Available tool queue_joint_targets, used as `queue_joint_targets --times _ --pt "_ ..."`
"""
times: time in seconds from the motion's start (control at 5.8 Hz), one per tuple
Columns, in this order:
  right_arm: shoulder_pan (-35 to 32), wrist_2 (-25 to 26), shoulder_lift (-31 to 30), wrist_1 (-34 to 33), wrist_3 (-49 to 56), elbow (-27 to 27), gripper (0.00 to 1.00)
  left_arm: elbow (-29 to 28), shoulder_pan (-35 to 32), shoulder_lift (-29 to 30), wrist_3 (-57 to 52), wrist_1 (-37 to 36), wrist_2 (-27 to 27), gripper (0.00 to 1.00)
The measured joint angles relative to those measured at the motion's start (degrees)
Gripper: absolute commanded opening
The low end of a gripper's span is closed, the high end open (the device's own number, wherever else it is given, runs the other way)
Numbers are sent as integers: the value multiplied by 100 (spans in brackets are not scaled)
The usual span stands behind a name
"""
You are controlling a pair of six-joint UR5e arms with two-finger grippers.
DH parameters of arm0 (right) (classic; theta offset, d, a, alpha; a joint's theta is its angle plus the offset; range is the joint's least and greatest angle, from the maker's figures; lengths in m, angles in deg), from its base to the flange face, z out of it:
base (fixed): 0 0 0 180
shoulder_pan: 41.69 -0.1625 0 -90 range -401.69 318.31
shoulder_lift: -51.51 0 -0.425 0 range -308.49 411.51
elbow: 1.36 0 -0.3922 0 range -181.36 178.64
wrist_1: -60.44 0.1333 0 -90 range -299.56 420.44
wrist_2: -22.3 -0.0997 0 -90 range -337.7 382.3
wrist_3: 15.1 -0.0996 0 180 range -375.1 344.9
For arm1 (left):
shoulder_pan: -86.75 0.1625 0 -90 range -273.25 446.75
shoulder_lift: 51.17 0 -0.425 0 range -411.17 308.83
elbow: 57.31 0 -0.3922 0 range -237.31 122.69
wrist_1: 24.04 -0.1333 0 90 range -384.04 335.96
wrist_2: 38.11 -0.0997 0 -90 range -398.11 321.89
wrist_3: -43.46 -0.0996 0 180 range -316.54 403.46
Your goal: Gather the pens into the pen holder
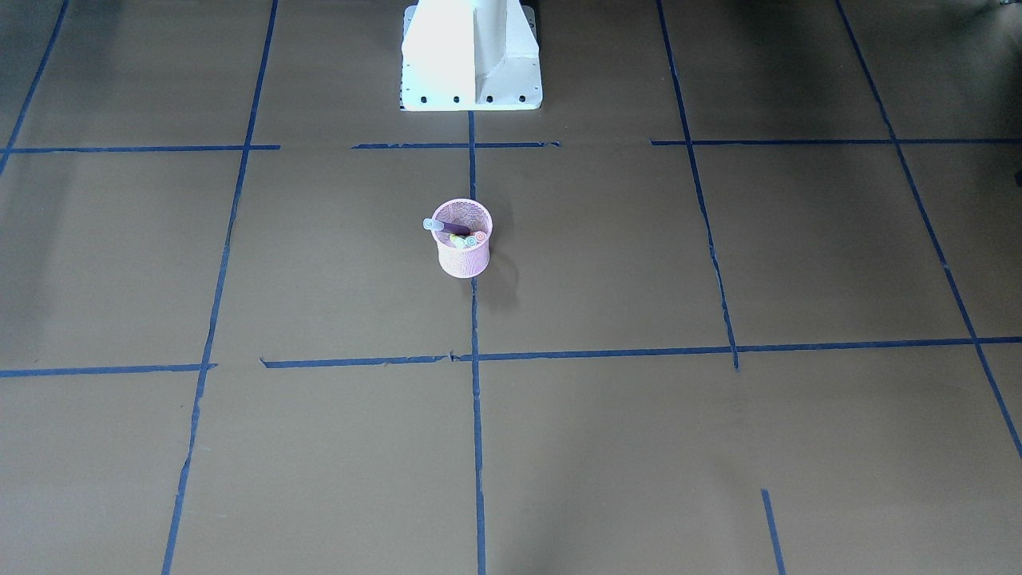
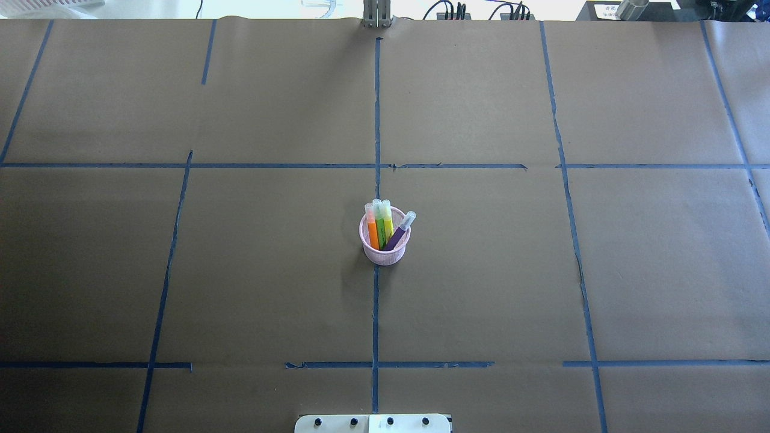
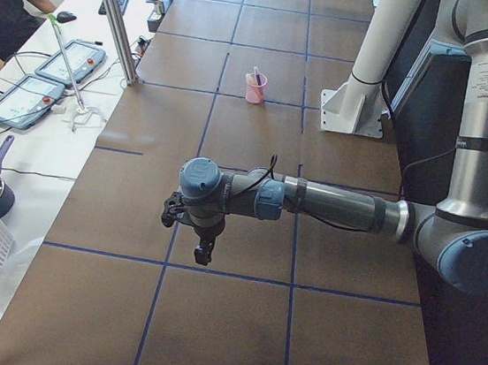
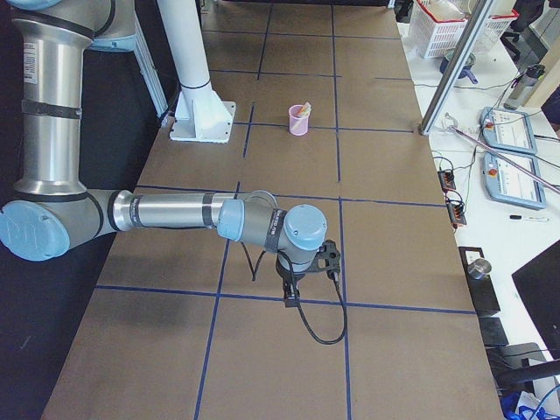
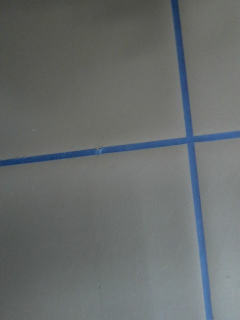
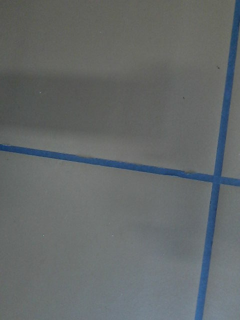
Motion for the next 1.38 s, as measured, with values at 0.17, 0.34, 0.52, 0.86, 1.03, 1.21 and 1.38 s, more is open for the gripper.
queue_joint_targets --times 0.17,0.34,0.52,0.86,1.03,1.21,1.38 --pt "0 12 -86 16 4 75 100 62 4 20 -3 22 -15 100" --pt "-1 18 -115 37 7 104 100 135 6 31 -10 45 -14 100" --pt "0 20 -125 44 11 107 100 190 5 -56 -22 67 2 100" --pt "2 3 -140 64 7 108 100 218 9 -193 -43 159 1 100" --pt "3 0 -160 135 0 92 100 246 10 -190 -50 159 -2 100" --pt "3 -1 -183 213 -22 77 100 307 8 -213 -58 153 -16 100" --pt "3 1 -189 256 -55 72 100 367 9 -240 -59 144 -24 100"
